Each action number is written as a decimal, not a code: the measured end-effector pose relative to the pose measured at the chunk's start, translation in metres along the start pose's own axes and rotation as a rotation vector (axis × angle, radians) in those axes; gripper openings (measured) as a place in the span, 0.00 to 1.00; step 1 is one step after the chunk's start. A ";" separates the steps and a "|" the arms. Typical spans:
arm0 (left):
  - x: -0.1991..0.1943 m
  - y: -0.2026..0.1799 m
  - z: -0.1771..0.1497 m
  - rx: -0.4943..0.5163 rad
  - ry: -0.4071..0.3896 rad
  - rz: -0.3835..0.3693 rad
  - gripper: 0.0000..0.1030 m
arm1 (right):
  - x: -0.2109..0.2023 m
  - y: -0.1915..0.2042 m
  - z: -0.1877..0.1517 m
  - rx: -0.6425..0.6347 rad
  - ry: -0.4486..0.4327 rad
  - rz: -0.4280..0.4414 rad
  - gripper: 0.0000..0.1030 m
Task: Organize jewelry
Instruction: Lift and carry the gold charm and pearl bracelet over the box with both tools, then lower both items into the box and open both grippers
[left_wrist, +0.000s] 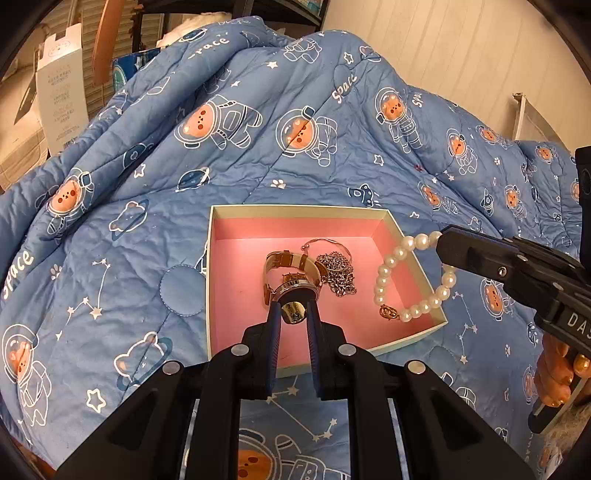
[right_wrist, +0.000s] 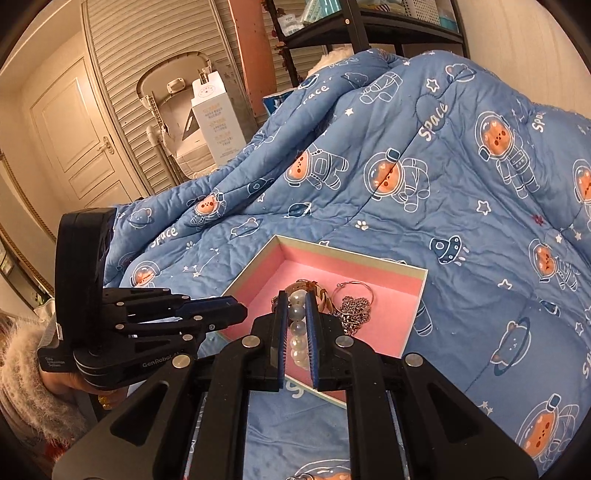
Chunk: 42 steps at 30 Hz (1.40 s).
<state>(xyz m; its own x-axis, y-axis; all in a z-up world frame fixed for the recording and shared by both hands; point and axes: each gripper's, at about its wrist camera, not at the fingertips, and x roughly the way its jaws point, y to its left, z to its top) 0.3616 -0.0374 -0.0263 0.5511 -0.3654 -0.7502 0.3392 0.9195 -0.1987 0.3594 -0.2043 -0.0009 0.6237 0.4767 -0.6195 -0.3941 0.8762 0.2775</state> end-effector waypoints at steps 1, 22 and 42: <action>0.003 0.001 0.002 -0.004 0.016 -0.013 0.13 | 0.003 -0.002 0.001 0.014 0.009 0.007 0.10; 0.051 0.001 0.018 0.068 0.259 0.000 0.13 | 0.056 -0.016 -0.004 0.043 0.174 0.031 0.10; 0.079 -0.003 0.018 0.136 0.363 0.067 0.13 | 0.085 -0.011 -0.009 -0.232 0.263 -0.176 0.10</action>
<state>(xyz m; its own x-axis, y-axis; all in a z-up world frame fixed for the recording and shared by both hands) 0.4176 -0.0721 -0.0735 0.2782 -0.2082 -0.9377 0.4231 0.9030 -0.0749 0.4108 -0.1738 -0.0632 0.5130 0.2594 -0.8182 -0.4570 0.8895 -0.0045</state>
